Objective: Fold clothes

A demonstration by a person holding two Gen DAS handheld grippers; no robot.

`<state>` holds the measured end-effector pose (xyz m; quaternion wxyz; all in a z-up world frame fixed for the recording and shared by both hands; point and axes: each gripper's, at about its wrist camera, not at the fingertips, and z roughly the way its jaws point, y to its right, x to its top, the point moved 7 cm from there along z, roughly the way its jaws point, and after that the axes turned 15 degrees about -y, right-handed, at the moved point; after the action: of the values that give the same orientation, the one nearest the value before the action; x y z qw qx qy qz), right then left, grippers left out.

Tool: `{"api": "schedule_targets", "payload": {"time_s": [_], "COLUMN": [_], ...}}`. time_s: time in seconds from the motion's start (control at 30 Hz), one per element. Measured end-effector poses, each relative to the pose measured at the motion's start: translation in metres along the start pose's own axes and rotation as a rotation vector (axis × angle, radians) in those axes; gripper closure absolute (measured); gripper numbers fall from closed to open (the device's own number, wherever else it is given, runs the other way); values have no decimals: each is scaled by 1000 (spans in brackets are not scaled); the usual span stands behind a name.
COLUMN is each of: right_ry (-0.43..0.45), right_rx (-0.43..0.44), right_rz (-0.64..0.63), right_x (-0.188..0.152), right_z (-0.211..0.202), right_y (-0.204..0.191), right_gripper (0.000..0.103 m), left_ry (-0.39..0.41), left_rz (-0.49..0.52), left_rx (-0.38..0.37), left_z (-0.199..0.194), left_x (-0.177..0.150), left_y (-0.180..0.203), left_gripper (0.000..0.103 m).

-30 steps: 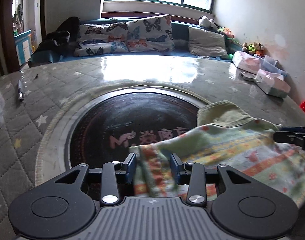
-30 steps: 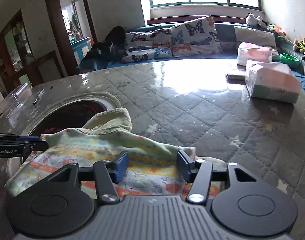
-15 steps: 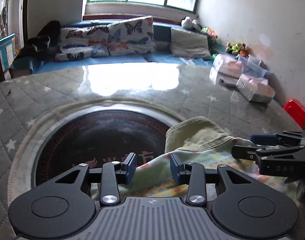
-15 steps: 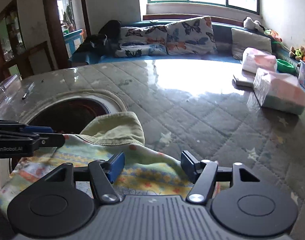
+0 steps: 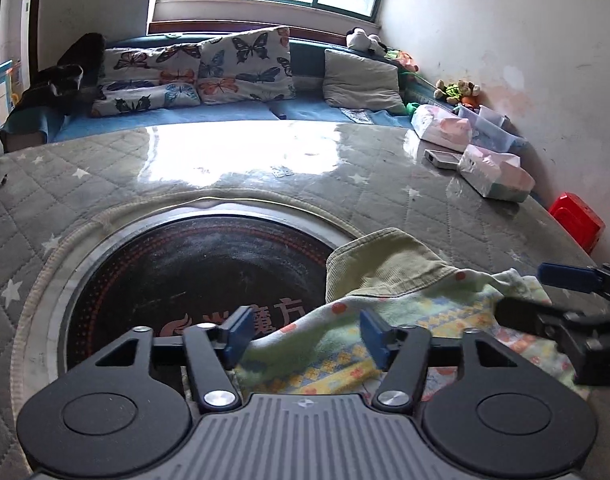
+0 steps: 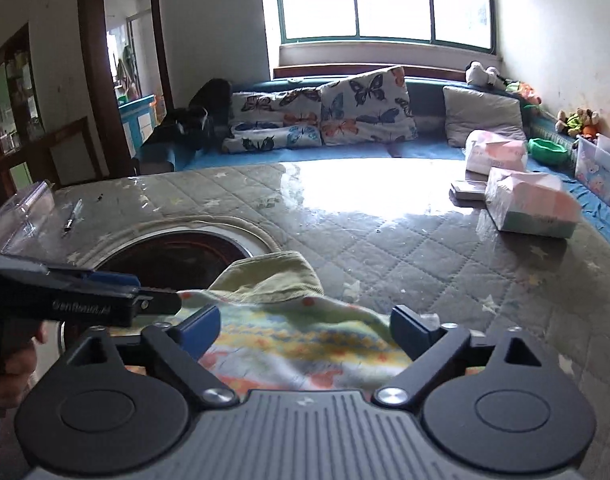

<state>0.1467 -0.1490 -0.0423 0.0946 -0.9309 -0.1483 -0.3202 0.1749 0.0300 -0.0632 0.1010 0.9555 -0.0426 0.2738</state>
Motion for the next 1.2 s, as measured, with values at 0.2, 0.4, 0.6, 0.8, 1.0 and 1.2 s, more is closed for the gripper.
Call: {"api": "schedule_targets", "payload": {"time_s": [0.2, 0.4, 0.6, 0.8, 1.0, 1.2], "right_ry": [-10, -38, -81, -95, -57, -52], "right_rx": [-19, -52, -93, -86, -70, -18], "right_rz": [-48, -46, -37, -55, -52, -109], "right_x": [-22, -47, -61, -80, -78, -76], "right_z": [-13, -17, -10, 1, -13, -17], "right_y": [-16, -16, -2, 1, 1, -14], "right_gripper": [0, 0, 0, 0, 0, 0], "left_ry": [50, 75, 73, 11, 12, 9], "left_rz": [30, 49, 63, 78, 31, -7], "left_rx": [14, 49, 80, 141, 142, 152], "left_z": [-25, -49, -53, -34, -36, -40], "left_x": [-7, -33, -61, -84, -92, -101], "left_y": [7, 16, 26, 33, 25, 17], "left_gripper": [16, 8, 5, 5, 3, 3]}}
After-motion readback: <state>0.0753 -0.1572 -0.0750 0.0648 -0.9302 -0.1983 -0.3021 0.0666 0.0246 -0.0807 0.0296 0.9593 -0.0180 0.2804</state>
